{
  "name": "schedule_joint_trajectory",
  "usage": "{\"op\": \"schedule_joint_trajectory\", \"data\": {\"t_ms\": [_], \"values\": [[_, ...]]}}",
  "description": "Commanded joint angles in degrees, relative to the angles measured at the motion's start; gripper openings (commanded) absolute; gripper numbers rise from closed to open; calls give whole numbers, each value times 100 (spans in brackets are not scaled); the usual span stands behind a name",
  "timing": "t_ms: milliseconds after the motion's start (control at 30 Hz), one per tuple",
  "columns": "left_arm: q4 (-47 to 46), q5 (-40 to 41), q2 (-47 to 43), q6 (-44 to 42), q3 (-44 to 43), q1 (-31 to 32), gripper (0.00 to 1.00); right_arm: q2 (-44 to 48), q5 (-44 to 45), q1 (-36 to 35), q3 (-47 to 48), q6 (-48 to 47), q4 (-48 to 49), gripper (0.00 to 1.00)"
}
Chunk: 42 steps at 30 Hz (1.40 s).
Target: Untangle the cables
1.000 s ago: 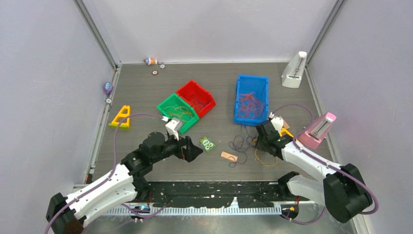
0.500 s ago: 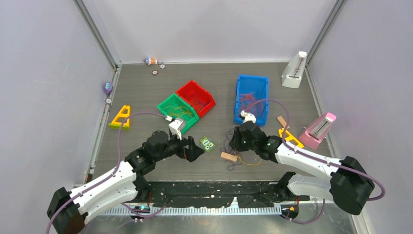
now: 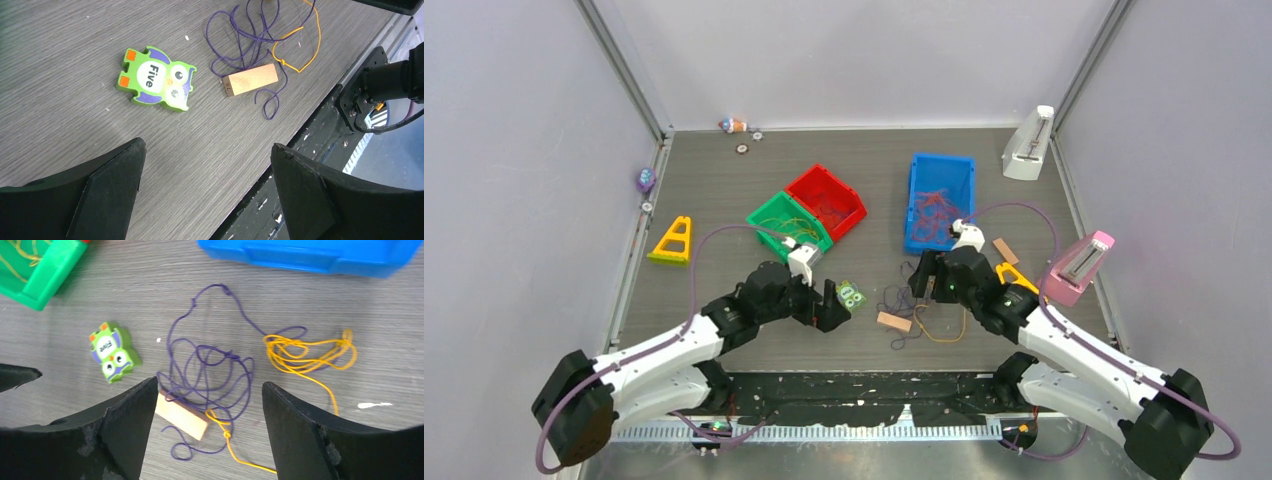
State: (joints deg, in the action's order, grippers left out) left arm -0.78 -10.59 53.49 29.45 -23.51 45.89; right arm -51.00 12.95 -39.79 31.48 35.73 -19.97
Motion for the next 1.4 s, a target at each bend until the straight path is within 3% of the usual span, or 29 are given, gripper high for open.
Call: {"op": "schedule_joint_trajectory", "data": {"t_ms": [0, 367, 433, 600, 633, 767, 967, 1167, 1367], "values": [[-352, 48, 554, 49, -487, 114, 95, 222, 225, 298, -142, -124, -328, 81], [-192, 247, 2066, 81, -1600, 479, 86, -159, -479, 490, -371, -250, 244, 78], [-193, 238, 2359, 51, -1865, 596, 84, -276, -513, 493, -307, -315, 300, 67], [-490, 166, 2838, 28, -2182, 808, 82, -366, -720, 490, -49, -687, 380, 10], [-620, 126, 2874, 32, -2173, 815, 81, -366, -901, 490, -17, -825, 430, 8], [-828, 129, 2753, 21, -2051, 816, 80, -248, -1732, 475, 250, -1101, 506, 6], [-892, 721, 1663, -286, -1572, 816, 84, 77, -2634, 264, 1072, -1289, 464, 5], [-609, 1442, 422, -667, -1379, 816, 90, 142, -2788, 235, 2305, -1458, 119, 5], [-96, 1550, -240, -1255, -1721, 790, 94, 17, -3097, 235, 3084, -1705, -105, 5]]}}
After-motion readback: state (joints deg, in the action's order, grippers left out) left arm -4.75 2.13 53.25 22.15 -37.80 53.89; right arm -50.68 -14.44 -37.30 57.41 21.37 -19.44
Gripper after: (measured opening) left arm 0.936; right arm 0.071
